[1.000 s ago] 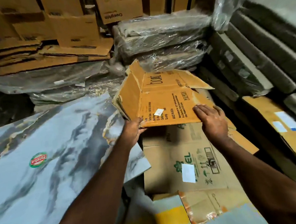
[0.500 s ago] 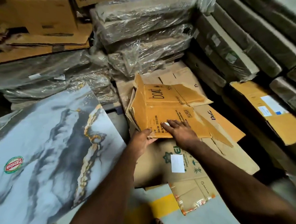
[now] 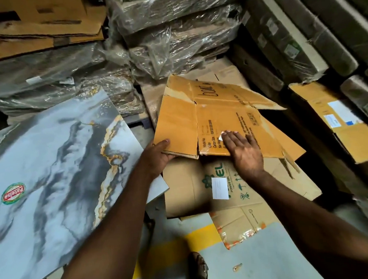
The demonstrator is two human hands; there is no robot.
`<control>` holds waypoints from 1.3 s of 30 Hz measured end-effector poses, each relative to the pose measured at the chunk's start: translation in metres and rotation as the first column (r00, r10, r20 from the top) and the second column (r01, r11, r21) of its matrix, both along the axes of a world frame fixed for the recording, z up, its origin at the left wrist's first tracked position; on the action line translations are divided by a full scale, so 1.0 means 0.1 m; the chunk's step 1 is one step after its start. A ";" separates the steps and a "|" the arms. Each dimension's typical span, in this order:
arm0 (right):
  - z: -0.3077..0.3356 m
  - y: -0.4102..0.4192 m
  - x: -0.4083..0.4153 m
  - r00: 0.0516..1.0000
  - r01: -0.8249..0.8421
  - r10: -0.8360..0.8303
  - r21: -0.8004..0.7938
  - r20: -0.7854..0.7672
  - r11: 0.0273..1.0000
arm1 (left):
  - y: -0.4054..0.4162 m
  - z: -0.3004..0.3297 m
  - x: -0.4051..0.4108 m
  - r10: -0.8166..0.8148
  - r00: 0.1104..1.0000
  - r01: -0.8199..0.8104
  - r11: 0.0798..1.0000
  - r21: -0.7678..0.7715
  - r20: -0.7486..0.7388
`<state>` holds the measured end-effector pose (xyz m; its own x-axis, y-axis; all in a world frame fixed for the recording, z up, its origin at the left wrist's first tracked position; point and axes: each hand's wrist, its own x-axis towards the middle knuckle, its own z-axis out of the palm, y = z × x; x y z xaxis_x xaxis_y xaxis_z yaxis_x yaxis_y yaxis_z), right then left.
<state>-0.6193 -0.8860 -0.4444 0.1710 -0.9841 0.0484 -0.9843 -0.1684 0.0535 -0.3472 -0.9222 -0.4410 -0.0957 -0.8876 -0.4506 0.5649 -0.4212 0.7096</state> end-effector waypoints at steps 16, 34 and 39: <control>-0.40 -0.01 0.02 0.983 0.023 0.024 0.253 -0.181 0.967 | -0.06 -0.20 -0.28 -0.166 0.922 0.078 0.964 0.253 0.349; -1.43 0.43 -0.08 0.999 0.033 -0.039 0.637 -0.005 0.770 | 0.17 -1.14 -0.62 -0.553 0.518 0.155 0.811 0.565 0.652; -1.31 0.37 0.04 0.997 -0.044 0.004 0.551 0.073 0.834 | 0.29 -0.80 -0.73 -0.666 0.299 0.320 0.745 0.586 0.684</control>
<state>-0.6155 -0.8493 -0.5753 0.2111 -0.8463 -0.4891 -0.9773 -0.1742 -0.1204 -0.4200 -0.8937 -0.5214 0.0927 -0.6168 -0.7816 -0.6040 -0.6589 0.4483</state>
